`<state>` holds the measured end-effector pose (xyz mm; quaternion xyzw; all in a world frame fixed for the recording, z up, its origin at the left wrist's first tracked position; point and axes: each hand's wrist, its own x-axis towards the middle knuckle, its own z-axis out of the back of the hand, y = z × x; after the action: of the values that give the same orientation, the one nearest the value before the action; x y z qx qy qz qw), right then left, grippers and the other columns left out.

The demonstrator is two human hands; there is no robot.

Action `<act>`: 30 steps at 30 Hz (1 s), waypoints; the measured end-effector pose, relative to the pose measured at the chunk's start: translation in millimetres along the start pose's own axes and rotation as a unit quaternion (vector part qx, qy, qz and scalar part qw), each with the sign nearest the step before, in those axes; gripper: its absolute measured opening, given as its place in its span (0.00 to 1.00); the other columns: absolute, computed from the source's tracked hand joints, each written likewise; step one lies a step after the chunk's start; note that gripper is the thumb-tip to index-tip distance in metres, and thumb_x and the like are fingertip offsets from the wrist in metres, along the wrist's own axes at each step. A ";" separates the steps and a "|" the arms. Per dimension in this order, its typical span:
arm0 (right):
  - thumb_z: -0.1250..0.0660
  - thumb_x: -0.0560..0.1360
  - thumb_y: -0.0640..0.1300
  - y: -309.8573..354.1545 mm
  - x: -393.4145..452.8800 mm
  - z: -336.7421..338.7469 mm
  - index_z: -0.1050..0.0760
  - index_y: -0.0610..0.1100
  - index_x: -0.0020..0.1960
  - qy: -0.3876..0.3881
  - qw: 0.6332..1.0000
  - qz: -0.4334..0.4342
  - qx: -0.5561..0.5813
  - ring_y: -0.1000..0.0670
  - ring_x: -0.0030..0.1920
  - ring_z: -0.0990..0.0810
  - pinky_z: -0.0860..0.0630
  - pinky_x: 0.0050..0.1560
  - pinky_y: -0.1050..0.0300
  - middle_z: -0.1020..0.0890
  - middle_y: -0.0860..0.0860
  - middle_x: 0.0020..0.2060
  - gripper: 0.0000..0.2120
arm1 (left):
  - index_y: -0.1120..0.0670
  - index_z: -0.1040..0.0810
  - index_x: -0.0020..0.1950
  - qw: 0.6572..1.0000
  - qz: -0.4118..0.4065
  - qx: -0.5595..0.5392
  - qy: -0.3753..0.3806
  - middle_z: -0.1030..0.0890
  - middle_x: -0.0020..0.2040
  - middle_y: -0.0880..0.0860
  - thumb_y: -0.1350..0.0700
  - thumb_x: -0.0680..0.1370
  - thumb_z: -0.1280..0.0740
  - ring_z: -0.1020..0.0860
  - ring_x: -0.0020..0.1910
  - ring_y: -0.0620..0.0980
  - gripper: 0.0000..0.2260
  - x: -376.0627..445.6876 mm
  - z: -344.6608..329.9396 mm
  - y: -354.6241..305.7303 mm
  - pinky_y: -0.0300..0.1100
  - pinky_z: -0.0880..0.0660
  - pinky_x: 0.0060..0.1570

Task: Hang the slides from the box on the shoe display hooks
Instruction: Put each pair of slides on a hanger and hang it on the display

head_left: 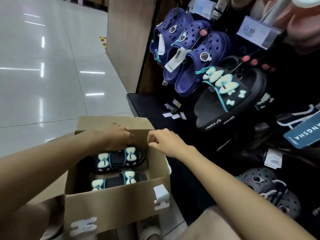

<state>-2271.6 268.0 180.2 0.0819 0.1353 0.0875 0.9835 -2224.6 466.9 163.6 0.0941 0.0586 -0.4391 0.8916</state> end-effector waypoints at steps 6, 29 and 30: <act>0.36 0.80 0.46 -5.9 45.2 -54.3 0.23 0.49 0.53 0.063 0.998 -0.009 0.005 0.44 0.54 0.21 0.29 0.46 0.53 0.18 0.48 0.53 0.05 | 0.45 0.27 0.62 0.995 0.039 -0.018 0.088 0.22 0.61 0.48 0.47 0.79 0.39 0.23 0.59 0.53 0.12 13.3 -77.0 30.8 0.41 0.33 0.45; 0.31 0.77 0.47 -44.7 164.0 -225.9 0.37 0.41 0.72 0.091 0.963 -0.175 0.186 0.37 0.68 0.30 0.31 0.66 0.48 0.31 0.40 0.69 0.27 | 0.54 0.38 0.73 0.847 0.373 -0.366 0.099 0.35 0.69 0.59 0.46 0.77 0.33 0.32 0.67 0.64 0.28 82.9 -273.2 41.8 0.57 0.30 0.62; 0.31 0.77 0.46 -44.5 166.6 -230.8 0.38 0.41 0.73 0.089 0.957 -0.187 0.204 0.37 0.69 0.30 0.32 0.66 0.49 0.31 0.39 0.69 0.29 | 0.54 0.39 0.74 0.823 0.400 -0.391 0.097 0.37 0.70 0.60 0.45 0.77 0.33 0.34 0.68 0.65 0.29 86.4 -278.4 40.2 0.57 0.31 0.63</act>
<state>-2171.7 288.9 -89.2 0.2459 0.2499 -0.1209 0.9287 -2146.3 485.3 -119.5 -0.2051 0.2684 0.0272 0.9408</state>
